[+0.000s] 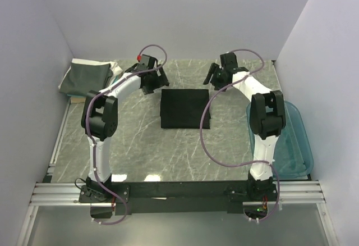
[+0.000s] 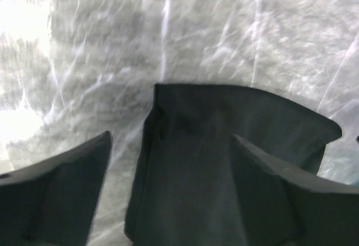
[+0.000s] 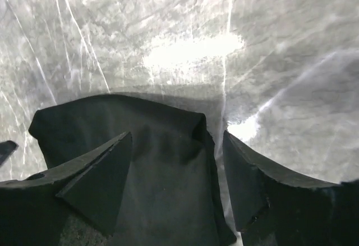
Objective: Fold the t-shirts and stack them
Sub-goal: Fold the tshirt, then neatly place the folded tshirt to the corner
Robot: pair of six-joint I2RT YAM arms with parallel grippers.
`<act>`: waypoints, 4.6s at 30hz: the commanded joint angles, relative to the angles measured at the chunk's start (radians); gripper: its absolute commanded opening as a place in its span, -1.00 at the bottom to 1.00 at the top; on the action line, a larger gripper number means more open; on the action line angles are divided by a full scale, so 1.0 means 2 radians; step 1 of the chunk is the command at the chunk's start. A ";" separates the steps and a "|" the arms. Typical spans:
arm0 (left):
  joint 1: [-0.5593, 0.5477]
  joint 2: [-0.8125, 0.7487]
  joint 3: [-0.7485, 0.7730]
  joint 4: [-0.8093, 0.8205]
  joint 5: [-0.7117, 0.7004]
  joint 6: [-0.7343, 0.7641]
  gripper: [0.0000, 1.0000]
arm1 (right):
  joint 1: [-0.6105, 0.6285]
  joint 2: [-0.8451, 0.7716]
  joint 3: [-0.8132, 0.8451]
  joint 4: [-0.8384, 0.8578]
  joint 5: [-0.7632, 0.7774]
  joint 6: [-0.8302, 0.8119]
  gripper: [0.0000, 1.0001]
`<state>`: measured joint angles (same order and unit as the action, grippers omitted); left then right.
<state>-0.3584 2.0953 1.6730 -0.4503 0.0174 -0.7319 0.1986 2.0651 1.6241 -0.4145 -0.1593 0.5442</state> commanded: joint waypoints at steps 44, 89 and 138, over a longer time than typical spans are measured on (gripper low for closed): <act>-0.078 -0.015 -0.111 0.016 -0.036 -0.001 0.14 | 0.046 -0.806 -0.504 0.029 0.179 0.019 1.00; 0.030 -0.124 -0.108 0.079 -0.371 0.422 -0.99 | 0.046 -0.725 -0.521 0.016 0.226 -0.021 1.00; 0.165 -0.132 0.066 0.069 -0.369 0.474 -0.99 | 0.046 -0.704 -0.525 0.022 0.255 -0.019 1.00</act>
<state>-0.0494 1.8156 1.7546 -0.3790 -0.6876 0.2199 0.2939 0.6552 0.5690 -0.3901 0.3199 0.5068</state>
